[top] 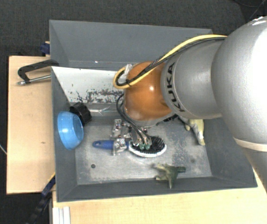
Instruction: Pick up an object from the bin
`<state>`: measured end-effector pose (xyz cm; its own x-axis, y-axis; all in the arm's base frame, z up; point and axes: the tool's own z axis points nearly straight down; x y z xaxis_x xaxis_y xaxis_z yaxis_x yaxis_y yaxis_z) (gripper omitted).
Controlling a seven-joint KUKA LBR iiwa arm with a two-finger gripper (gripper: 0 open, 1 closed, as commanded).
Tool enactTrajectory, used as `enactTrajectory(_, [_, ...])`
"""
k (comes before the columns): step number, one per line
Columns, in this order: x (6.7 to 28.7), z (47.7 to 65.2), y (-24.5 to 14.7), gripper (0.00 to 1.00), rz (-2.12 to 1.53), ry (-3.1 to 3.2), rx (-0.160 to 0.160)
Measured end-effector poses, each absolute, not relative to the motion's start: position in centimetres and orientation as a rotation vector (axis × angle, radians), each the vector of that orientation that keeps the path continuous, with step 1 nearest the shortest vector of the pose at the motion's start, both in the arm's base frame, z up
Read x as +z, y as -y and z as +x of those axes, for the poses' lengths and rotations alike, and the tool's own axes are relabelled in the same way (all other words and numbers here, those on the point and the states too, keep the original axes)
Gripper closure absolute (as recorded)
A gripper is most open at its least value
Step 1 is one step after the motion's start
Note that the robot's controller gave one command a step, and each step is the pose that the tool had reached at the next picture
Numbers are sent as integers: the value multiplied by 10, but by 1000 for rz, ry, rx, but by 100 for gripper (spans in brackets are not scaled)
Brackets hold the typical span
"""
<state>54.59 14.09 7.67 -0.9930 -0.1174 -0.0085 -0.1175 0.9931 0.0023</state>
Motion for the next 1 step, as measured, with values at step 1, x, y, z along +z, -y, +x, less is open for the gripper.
enactTrajectory(1, [192,536,-121,100,-158,-3126,4])
